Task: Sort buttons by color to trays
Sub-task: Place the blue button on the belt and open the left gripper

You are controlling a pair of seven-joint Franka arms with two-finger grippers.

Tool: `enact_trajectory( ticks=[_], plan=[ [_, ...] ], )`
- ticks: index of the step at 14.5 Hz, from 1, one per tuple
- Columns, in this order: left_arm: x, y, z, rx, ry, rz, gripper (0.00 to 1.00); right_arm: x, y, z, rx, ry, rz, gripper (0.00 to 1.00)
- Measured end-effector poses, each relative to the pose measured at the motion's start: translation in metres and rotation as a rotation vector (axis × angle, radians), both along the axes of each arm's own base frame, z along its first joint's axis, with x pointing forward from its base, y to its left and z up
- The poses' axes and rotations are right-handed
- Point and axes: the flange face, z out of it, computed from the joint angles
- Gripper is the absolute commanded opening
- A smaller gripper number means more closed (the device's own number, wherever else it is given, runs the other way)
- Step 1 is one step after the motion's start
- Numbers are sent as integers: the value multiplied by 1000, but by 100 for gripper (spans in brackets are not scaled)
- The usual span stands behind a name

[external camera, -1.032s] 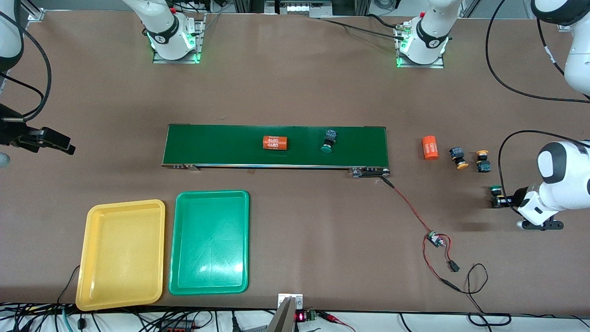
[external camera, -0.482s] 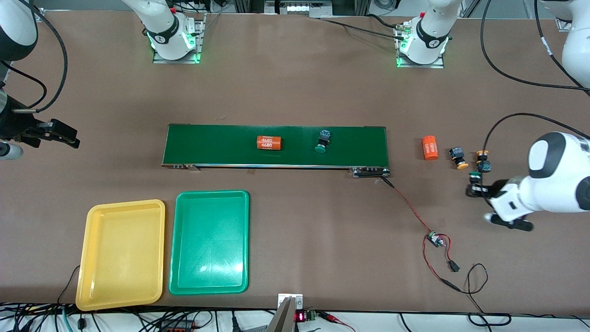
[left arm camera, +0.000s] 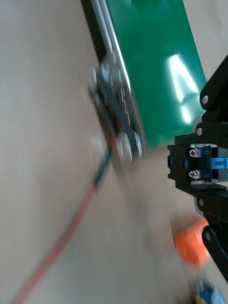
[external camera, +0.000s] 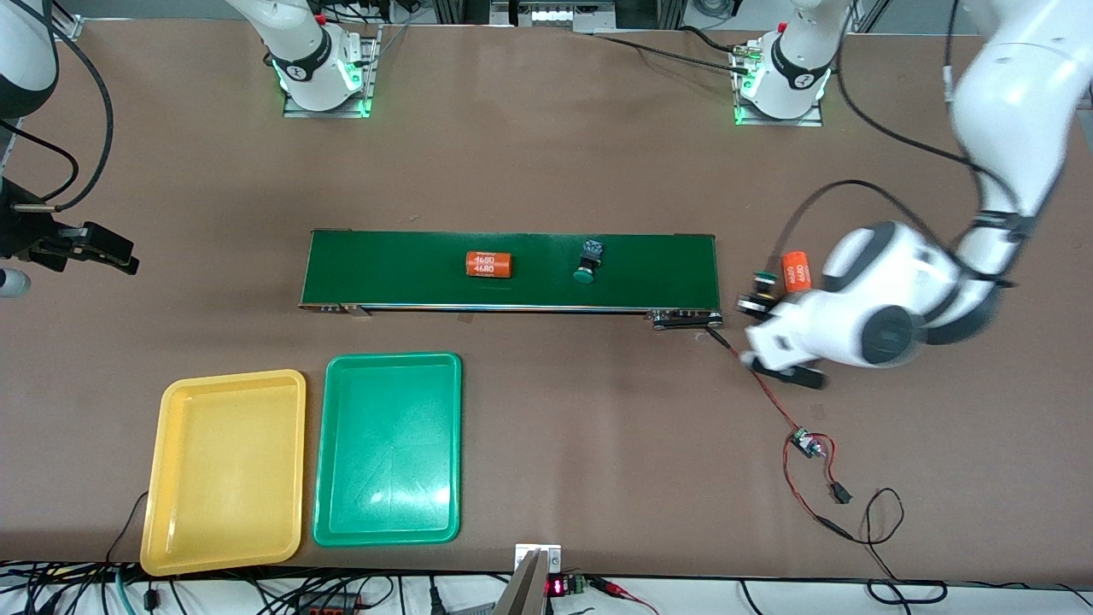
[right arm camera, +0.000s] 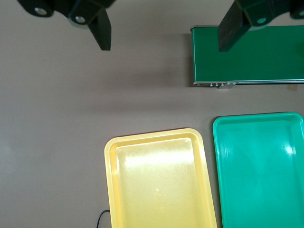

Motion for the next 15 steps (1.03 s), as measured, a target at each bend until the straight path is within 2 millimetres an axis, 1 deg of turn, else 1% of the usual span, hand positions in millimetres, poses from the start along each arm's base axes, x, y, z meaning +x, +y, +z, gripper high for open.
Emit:
enact_trajectory(
  ticks=[1, 2, 3, 4, 5, 6, 7, 10, 12, 13, 14, 15],
  plan=[
    [-10, -32, -4, 0, -15, -2, 14, 0, -1, -1, 0, 1, -2, 100],
    [-20, -55, -10, -3, -28, 5, 15, 0, -2, -1, 1, 3, -3, 100],
    [-29, -68, -18, -5, -35, 19, 16, 0, -1, -3, 4, 5, -3, 100],
    [-36, -76, -25, -6, -36, 31, 20, 1, 0, -5, 11, 10, -3, 100],
    [-42, -79, -30, -1, -31, 42, 30, 2, 2, -9, 24, 16, -4, 100],
    [-46, -82, -34, 8, -25, 61, 50, 3, 4, -13, 50, 20, -8, 100],
    [-50, -85, -36, 23, -19, 87, 99, 4, 7, -17, 77, 26, -13, 100],
    [-56, -96, -35, 50, -16, 141, 100, 7, 9, -28, 101, 50, -17, 100],
    [-49, -92, -28, 50, -26, 166, 100, 8, 9, -32, 101, 58, -17, 100],
    [-42, -85, -19, 51, -29, 183, 100, 8, 9, -32, 101, 59, -18, 100],
    [-32, -72, -6, 61, -24, 202, 100, 8, 8, -33, 101, 60, -18, 100],
    [-20, -54, 9, 78, -18, 226, 100, 8, 8, -33, 101, 60, -18, 100]
  ],
)
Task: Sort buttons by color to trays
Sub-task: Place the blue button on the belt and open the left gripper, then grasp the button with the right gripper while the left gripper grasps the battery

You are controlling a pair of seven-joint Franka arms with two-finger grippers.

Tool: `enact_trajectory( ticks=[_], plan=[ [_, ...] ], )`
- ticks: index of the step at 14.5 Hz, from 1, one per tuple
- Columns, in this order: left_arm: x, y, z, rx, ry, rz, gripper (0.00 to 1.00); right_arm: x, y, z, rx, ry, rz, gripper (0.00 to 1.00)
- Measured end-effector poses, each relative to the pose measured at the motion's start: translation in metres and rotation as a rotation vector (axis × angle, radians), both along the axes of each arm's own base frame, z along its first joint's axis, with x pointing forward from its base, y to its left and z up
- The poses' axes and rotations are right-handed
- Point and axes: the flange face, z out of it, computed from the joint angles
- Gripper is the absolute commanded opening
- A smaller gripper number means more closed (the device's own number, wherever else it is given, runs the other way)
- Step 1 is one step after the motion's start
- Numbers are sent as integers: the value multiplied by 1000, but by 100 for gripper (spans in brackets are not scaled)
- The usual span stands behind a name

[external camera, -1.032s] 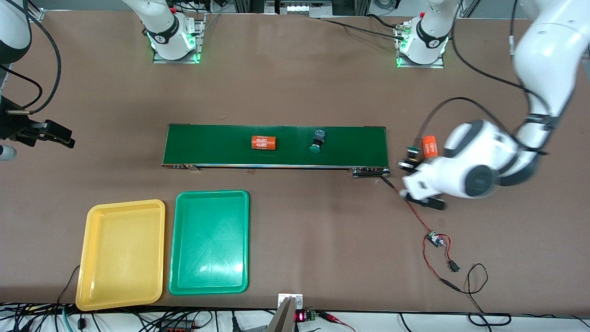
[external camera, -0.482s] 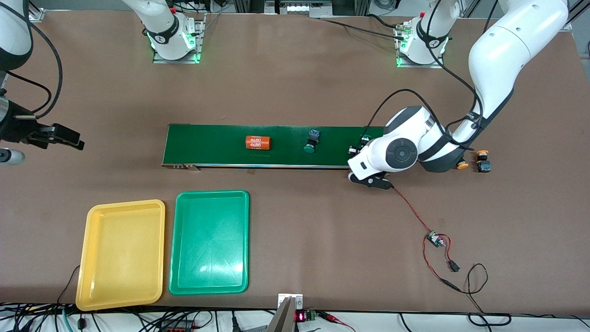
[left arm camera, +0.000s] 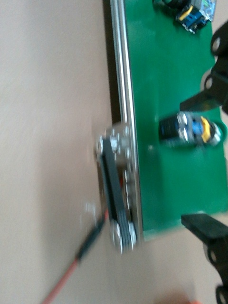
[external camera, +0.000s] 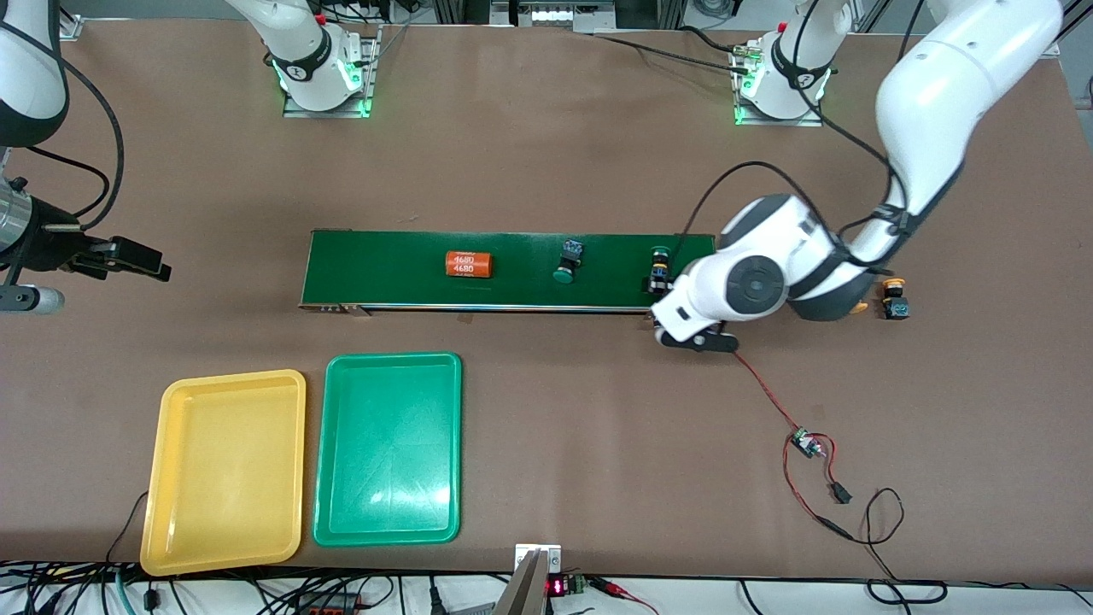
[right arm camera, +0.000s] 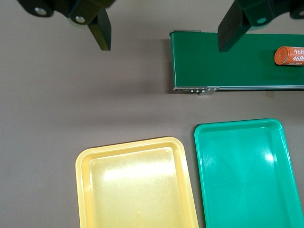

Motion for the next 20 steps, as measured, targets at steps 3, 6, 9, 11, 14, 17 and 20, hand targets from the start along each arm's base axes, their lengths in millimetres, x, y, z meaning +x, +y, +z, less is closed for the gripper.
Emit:
enact_trajectory(
  ticks=[3, 6, 9, 11, 14, 17, 20],
  plan=[
    [31, 68, 36, 65, 21, 89, 100, 1, 4, -4, 1, 8, 7, 100],
    [45, 143, 35, 113, 53, 171, 100, 4, 14, -13, 3, 22, 24, 100],
    [40, 200, 0, 134, 134, 175, 100, 7, 23, -22, 4, 36, 38, 100],
    [26, 227, -38, 142, 203, 153, 100, 7, 28, -22, 4, 37, 46, 100],
    [-5, 236, -85, 128, 273, 125, 100, 6, 48, -26, 4, 53, 71, 100],
    [-31, 233, -114, 102, 272, 105, 98, 7, 79, -38, 3, 78, 106, 100],
    [-54, 225, -133, 90, 222, 67, 76, 6, 131, -54, 6, 99, 174, 100]
  ],
)
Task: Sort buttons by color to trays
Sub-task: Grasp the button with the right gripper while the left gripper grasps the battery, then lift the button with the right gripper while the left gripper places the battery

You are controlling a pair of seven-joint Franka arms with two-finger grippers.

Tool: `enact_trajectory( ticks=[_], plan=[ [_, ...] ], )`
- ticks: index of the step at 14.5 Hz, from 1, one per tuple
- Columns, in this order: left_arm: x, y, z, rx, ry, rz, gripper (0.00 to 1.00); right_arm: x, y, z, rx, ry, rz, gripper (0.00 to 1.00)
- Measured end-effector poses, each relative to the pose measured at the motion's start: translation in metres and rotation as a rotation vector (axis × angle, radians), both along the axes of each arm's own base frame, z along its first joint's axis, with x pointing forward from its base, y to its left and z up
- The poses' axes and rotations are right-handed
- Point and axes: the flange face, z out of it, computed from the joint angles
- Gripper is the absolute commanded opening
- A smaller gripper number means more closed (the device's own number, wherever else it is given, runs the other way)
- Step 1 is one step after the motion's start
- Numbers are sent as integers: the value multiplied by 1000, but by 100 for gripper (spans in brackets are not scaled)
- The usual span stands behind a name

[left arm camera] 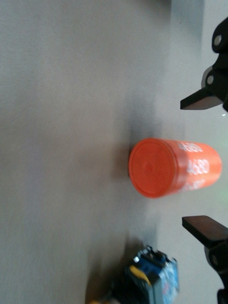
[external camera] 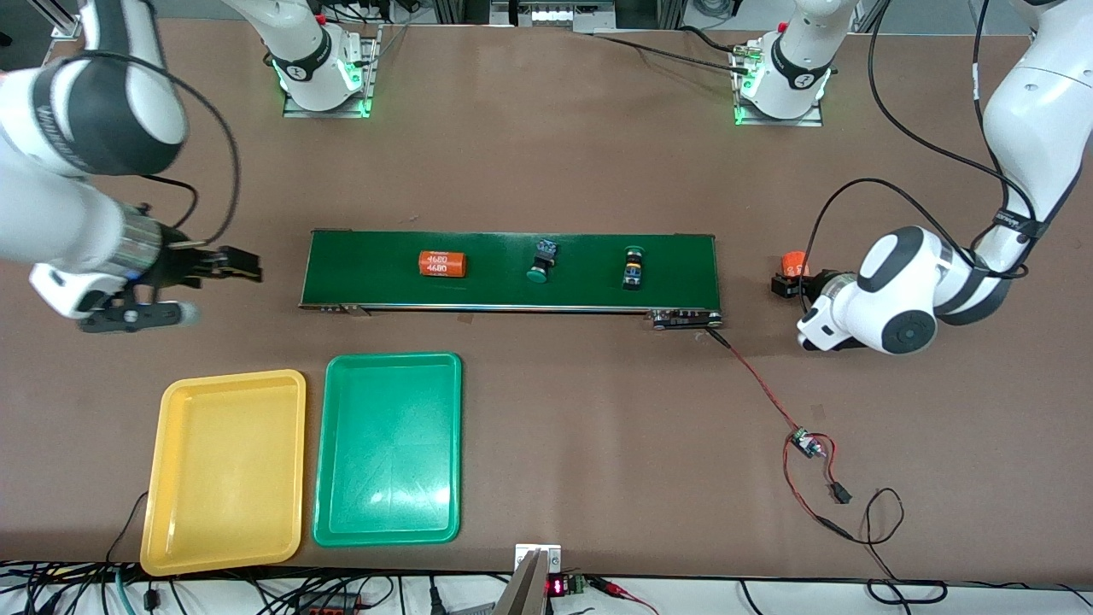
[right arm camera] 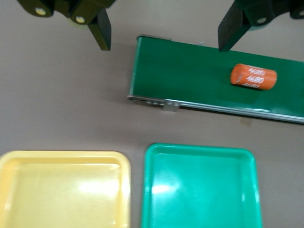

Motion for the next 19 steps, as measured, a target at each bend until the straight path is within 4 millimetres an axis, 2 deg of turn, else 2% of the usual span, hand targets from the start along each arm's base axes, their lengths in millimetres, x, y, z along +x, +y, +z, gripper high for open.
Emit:
enact_trajectory(
  ticks=[1, 3, 4, 5, 6, 8, 11, 13, 16, 19],
  plan=[
    [-7, -3, -6, 5, -21, -23, 58, 0, 18, -7, 0, 3, 25, 100],
    [-15, -1, -14, 24, -57, -66, 29, -3, 55, -20, -1, 12, 38, 100],
    [-16, 2, -15, 31, -63, -71, 19, -7, 76, -26, -1, 20, 12, 100],
    [-15, 4, -12, 32, -69, -70, 14, -11, 97, -33, -3, 30, -28, 100],
    [-13, 3, -6, 32, -78, -69, 12, -16, 119, -39, -7, 39, -63, 100],
    [-3, -10, 20, 63, -98, -43, 11, -28, 161, -52, -22, 48, -90, 100],
    [13, -56, 81, 124, -142, 30, 13, -43, 216, -76, -36, 39, -97, 100],
    [21, -90, 108, 130, -143, 157, 13, -53, 244, -93, -40, 34, -97, 100],
    [26, -120, 125, 109, -78, 389, 13, -67, 282, -122, -55, 24, -171, 100],
    [31, -141, 121, 131, -48, 607, 13, -80, 310, -148, -78, 26, -251, 100]
  ],
)
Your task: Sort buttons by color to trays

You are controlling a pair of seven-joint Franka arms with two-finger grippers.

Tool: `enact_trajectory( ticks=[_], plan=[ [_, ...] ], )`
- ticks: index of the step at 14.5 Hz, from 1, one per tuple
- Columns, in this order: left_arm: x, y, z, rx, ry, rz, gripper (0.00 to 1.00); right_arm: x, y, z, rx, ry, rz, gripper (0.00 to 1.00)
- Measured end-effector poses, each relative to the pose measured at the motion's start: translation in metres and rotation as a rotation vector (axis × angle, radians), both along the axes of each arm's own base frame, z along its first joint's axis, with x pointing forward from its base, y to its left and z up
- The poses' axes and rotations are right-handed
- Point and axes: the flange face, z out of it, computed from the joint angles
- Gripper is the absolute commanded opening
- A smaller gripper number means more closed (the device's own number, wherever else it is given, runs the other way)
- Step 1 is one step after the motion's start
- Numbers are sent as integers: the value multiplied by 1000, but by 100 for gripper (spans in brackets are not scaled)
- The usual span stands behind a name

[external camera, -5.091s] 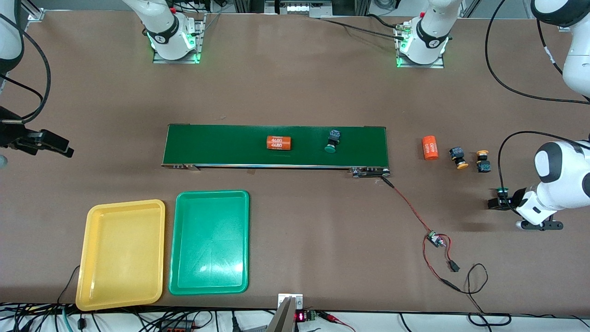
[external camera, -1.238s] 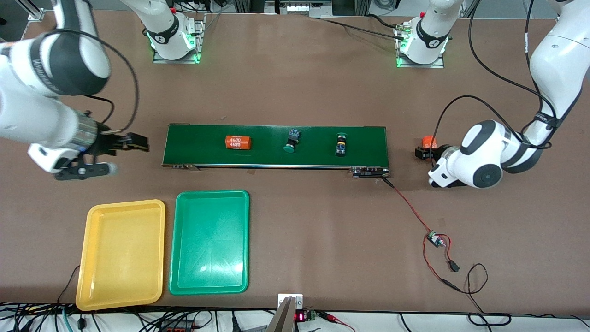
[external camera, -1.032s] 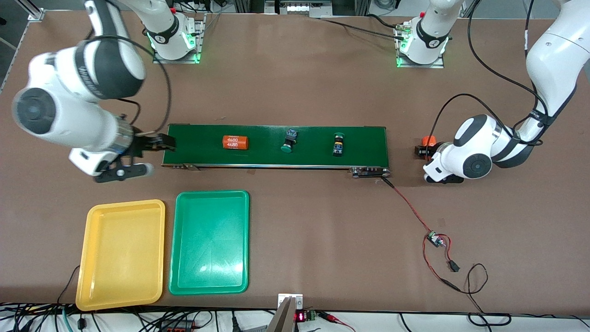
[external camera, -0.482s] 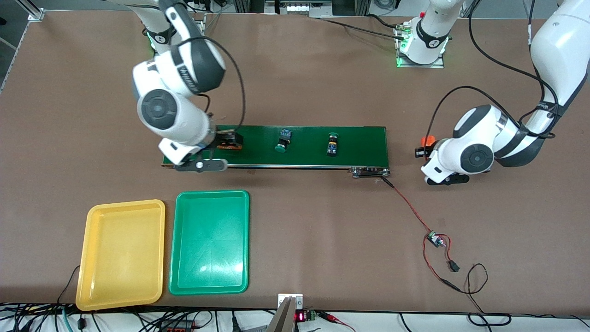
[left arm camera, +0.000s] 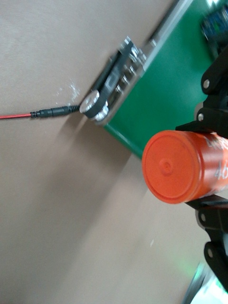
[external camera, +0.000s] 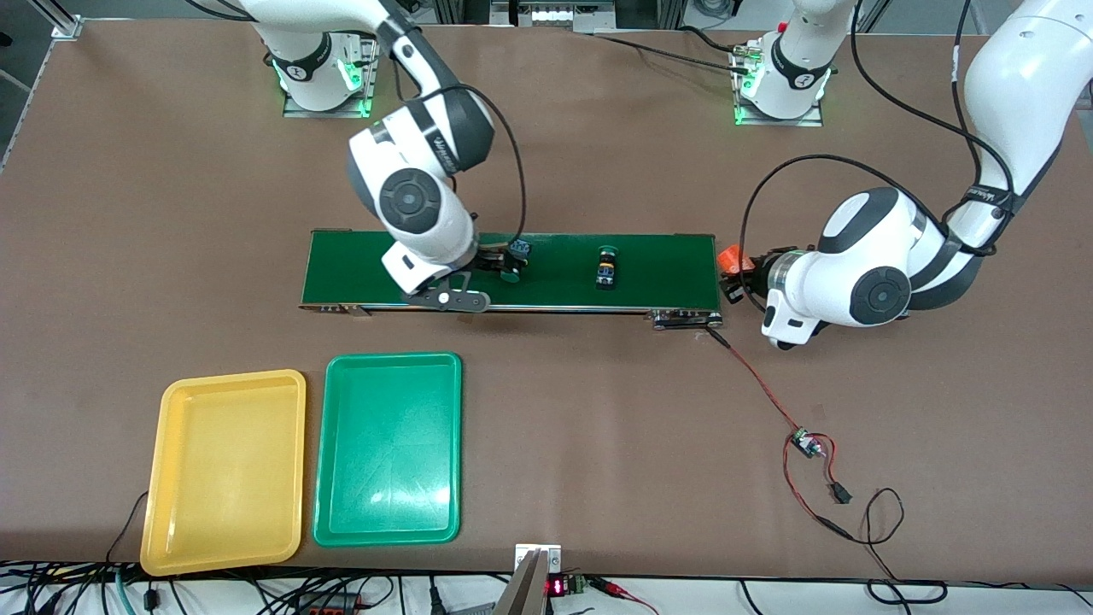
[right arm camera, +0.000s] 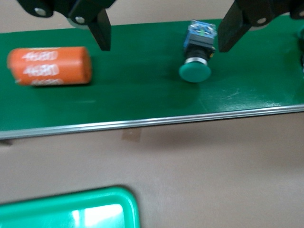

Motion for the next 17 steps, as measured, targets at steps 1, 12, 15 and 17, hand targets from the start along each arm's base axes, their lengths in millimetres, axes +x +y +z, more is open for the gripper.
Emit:
enact_trajectory(
  ticks=[1, 12, 15, 17],
  plan=[
    [0, -14, -6, 22, 9, 83, 13, -4, 7, -8, -9, 3, -24, 100],
    [-20, -77, -50, 214, 143, 612, 100, -20, 28, -82, -65, 38, -60, 26],
    [-19, -75, -46, 220, 141, 617, 100, -15, 22, -85, -72, 39, -71, 7],
    [-6, -63, -33, 246, 144, 623, 100, -12, 19, -82, -70, 33, -77, 3]
  ],
)
